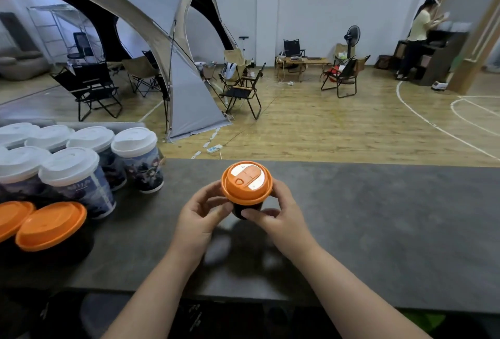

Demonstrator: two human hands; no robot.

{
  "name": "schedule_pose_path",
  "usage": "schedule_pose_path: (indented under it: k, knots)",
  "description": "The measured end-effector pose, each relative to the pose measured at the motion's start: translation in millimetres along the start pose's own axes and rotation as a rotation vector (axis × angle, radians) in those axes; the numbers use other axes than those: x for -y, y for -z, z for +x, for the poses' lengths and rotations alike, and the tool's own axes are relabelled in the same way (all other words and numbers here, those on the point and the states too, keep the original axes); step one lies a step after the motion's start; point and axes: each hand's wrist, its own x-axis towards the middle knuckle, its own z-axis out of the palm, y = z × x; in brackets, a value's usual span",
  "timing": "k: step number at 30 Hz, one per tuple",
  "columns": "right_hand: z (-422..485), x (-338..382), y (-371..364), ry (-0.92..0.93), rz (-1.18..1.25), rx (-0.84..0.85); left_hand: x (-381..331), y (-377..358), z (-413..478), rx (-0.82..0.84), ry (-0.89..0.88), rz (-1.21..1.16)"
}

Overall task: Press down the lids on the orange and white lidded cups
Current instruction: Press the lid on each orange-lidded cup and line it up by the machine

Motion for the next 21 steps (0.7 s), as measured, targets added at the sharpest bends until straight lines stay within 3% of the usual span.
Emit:
schedule_pose_path:
  k: [6,11,21]
  knots:
    - [-33,-11,133,-0.014,0.072,-0.017,4,-116,-12,0.159,0.042,-0.033]
    - [-74,-23,271,-0.014,-0.058,-0.011,17,-243,-27,0.310,0.108,0.005]
    - [-163,-49,521,-0.040,-0.163,-0.344,55,-528,-73,0.484,0.064,0.002]
